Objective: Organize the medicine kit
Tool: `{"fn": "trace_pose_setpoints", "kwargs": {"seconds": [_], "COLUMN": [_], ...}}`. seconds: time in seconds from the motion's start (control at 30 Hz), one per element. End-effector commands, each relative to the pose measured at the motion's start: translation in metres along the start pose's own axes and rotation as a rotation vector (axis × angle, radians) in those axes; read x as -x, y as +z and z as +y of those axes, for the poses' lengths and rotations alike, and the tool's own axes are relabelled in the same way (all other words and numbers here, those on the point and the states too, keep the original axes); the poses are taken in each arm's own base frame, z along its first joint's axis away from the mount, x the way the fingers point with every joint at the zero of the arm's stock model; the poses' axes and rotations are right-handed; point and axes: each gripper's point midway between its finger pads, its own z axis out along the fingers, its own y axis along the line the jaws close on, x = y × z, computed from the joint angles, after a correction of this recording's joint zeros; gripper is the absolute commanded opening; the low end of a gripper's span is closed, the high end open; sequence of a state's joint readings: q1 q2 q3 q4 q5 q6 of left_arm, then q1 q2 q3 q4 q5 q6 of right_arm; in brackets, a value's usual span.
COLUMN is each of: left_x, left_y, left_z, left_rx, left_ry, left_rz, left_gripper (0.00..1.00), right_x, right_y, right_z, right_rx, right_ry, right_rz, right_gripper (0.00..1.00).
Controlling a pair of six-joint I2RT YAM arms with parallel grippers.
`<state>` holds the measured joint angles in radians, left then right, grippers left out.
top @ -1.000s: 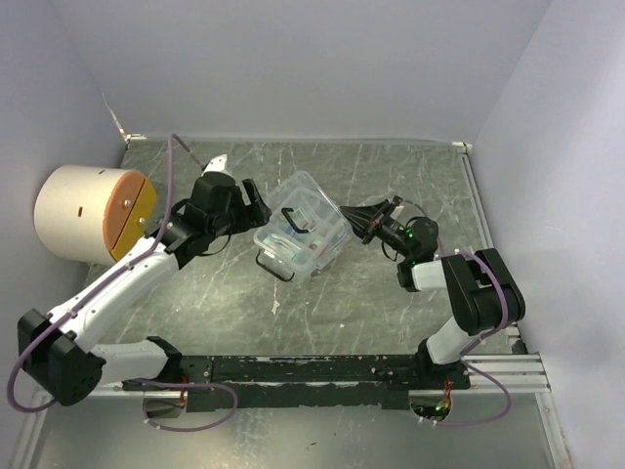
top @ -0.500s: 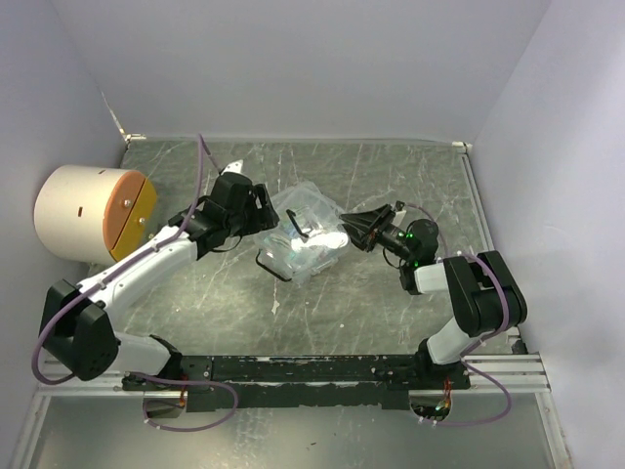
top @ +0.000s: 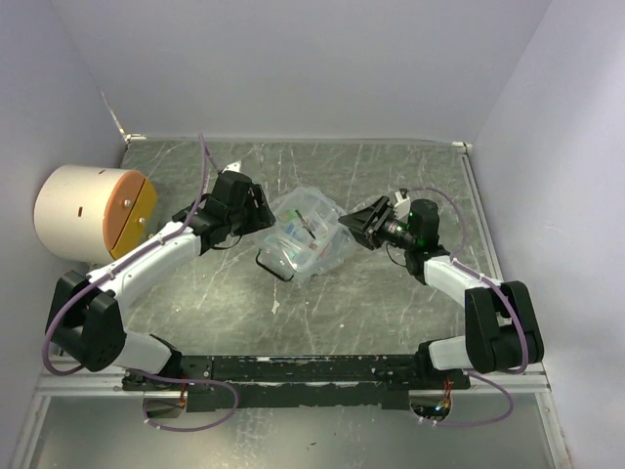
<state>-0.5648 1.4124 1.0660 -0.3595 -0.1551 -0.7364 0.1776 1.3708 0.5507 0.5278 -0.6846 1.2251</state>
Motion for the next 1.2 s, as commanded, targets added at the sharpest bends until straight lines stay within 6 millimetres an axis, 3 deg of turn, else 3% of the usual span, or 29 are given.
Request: {"fn": "trace_pose_setpoints", "kwargs": {"seconds": [0.0,0.2,0.5,0.9,1.17], "left_x": [0.003,0.009,0.020,0.019,0.026], "left_y": [0.003,0.007,0.015,0.029,0.035], "left_z": [-0.003,-0.004,-0.004,-0.031,-0.047], "left_rx": [-0.029,-0.040,-0.039,-0.164,-0.218], "left_ry": [0.005,0.011,0.028,0.020,0.007], "left_rz": [0.004,0.006,0.028,0.083,0.084], "left_gripper": [0.72,0.70,0.65,0.56,0.56], "right_x": [-0.004,-0.004,-0.028,-0.053,-0.048], "right_y": [-0.004,-0.009,-0.016,-0.009,-0.003], "right_z": [-0.032,-0.041,-0.034,-0.012,-0.011], "right_rx": [-0.140,-0.211,-0.152,-0.051,-0.053], "right_ry": [-0.105,-0.193,-0.267,-0.263,-0.200], "right_rz": [0.034,0.045,0.154,0.230,0.136], "right_gripper": [0.55,0.45,0.36,0.30,0.26]}}
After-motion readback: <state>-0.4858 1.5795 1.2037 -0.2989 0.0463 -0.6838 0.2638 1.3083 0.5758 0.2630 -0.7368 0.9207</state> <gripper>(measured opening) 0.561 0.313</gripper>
